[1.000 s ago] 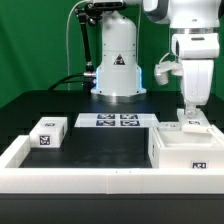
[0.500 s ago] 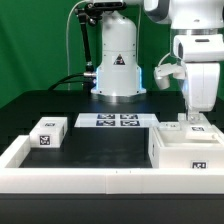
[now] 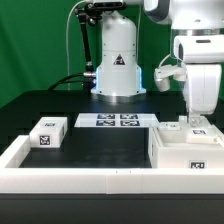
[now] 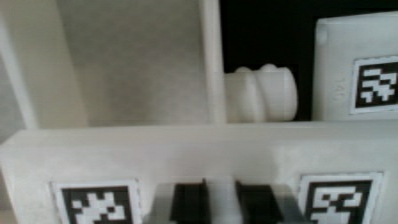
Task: Assemble cabinet
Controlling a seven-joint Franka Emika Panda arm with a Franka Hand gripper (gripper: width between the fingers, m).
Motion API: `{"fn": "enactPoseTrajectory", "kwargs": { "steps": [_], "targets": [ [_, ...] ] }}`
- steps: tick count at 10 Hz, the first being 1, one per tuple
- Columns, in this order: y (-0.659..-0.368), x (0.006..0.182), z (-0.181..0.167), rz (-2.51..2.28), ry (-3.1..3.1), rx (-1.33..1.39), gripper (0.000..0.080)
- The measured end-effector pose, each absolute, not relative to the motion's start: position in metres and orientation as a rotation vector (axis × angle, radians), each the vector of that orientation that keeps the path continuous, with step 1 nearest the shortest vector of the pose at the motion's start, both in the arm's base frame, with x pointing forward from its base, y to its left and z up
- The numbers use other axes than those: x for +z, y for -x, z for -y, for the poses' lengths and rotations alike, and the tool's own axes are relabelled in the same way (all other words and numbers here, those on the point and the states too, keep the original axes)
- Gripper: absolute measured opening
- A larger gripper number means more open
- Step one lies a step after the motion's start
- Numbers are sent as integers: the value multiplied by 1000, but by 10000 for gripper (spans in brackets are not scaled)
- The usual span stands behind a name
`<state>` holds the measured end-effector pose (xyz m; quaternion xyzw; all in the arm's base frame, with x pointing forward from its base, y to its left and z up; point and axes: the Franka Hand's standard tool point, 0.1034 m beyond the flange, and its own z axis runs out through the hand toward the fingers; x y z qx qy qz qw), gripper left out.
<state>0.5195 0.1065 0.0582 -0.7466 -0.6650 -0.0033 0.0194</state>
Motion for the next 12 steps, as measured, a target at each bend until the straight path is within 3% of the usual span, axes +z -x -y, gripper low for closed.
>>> {"fn": "enactPoseTrajectory", "kwargs": {
  "steps": [12],
  "targets": [
    [-577, 58, -100, 2091, 2252, 55, 70]
  ]
}}
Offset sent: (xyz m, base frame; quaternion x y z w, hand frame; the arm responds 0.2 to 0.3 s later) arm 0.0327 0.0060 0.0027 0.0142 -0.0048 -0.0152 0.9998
